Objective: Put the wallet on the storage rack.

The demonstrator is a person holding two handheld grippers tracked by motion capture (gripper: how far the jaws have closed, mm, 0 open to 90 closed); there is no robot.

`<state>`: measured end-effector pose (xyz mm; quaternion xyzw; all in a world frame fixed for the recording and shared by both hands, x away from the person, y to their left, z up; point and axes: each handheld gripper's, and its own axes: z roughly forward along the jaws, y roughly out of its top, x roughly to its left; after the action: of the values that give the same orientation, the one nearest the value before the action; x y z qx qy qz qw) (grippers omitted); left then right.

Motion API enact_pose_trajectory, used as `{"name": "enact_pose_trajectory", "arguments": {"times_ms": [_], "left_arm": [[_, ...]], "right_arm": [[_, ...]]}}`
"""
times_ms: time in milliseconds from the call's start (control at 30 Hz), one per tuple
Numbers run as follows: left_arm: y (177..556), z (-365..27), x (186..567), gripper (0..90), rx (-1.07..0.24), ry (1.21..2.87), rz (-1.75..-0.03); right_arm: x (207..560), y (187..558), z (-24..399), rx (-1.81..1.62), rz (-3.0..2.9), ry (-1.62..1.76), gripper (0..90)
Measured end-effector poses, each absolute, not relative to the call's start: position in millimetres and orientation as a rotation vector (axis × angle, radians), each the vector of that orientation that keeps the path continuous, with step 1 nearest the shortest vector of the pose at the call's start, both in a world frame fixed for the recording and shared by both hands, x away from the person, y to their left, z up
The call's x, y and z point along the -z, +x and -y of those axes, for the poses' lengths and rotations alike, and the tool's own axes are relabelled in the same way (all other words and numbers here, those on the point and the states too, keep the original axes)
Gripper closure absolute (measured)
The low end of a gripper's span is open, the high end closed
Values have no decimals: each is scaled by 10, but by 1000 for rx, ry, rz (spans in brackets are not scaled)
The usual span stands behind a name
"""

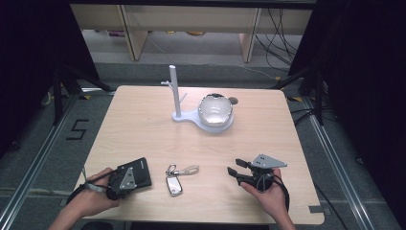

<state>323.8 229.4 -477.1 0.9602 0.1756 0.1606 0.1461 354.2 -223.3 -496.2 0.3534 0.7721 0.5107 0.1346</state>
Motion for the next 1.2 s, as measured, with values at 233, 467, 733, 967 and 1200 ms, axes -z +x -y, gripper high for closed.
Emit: {"name": "enact_pose_trajectory", "arguments": {"times_ms": [233, 467, 733, 967, 1200], "left_arm": [[3352, -2353, 4441, 807, -457, 2723, -479], [3498, -2263, 3962, 810, -454, 2621, -411], [3554, -1719, 3653, 807, -323, 2662, -199], [3587, -1332, 3678, 806, -249, 2650, -102], [3644, -1157, 3694, 805, -226, 2667, -73]], "right_arm": [[4658, 3551, 2166, -1346, -2378, 894, 514], [4241, 3640, 1823, -1113, -2620, 524, 495], [3999, 3707, 1250, -1063, -2667, 238, 441], [4004, 3634, 926, -1064, -2676, 35, 411], [4019, 3603, 852, -1019, -2712, 31, 488]]}}
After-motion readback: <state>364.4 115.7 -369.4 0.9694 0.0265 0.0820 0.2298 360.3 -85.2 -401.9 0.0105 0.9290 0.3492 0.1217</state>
